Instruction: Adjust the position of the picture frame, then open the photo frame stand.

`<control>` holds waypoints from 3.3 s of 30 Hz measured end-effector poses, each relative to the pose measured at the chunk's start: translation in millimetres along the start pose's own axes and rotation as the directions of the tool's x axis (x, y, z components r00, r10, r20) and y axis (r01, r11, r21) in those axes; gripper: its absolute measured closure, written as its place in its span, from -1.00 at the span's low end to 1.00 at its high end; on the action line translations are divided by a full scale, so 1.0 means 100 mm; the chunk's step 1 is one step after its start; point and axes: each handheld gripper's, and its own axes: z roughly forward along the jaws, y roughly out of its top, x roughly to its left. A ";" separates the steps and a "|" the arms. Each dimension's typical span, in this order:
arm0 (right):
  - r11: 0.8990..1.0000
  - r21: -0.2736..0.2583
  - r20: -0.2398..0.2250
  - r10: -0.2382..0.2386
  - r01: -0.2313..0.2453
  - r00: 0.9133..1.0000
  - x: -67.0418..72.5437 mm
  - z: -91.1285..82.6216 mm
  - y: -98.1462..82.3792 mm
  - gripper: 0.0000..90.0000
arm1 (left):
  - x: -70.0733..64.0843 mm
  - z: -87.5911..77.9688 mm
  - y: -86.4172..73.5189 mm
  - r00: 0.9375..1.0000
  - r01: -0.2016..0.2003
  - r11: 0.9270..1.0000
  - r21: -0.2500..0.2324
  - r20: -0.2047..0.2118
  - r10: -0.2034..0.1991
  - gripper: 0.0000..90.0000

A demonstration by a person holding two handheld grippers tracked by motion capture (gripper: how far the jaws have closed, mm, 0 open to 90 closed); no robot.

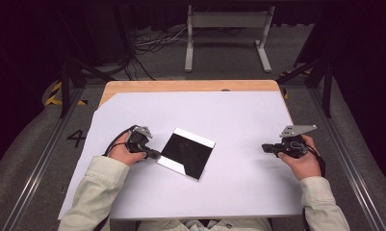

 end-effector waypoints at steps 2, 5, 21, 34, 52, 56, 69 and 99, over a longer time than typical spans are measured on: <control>1.000 0.000 0.001 0.000 0.000 1.000 0.00 0.00 0.00 1.00 | -0.04 0.03 0.02 1.000 -0.015 1.000 -0.001 0.027 0.015 1.00; 1.000 -0.001 0.001 -0.001 0.001 1.000 0.00 0.00 0.00 1.00 | -0.13 0.09 0.07 0.997 -0.045 0.999 0.007 0.067 0.044 1.00; 1.000 -0.003 -0.004 -0.011 0.011 1.000 0.02 -0.01 0.02 1.00 | -0.42 0.29 0.21 0.978 -0.122 0.993 0.003 0.172 0.119 1.00; 1.000 0.002 -0.007 -0.020 0.020 1.000 0.04 -0.01 0.04 1.00 | -0.51 0.40 0.27 0.973 -0.129 0.991 -0.033 0.189 0.132 1.00; 0.999 -0.001 -0.009 -0.036 0.036 0.999 0.07 -0.02 0.07 1.00 | -0.53 0.42 0.28 0.973 -0.138 0.989 -0.047 0.180 0.144 1.00; 0.999 -0.007 -0.010 -0.044 0.044 0.999 0.09 -0.04 0.09 0.96 | -0.52 0.32 0.28 0.980 -0.127 0.989 -0.072 0.148 0.136 0.84; 0.996 -0.074 -0.002 -0.057 0.056 0.998 0.19 -0.10 0.20 0.84 | -0.38 -0.10 0.17 0.996 -0.032 0.973 -0.228 0.075 0.050 0.68; 0.987 -0.132 -0.099 -0.103 0.089 0.990 0.52 -0.09 0.41 0.80 | -0.13 -0.32 -0.10 0.994 0.065 0.924 -0.377 -0.055 -0.092 0.41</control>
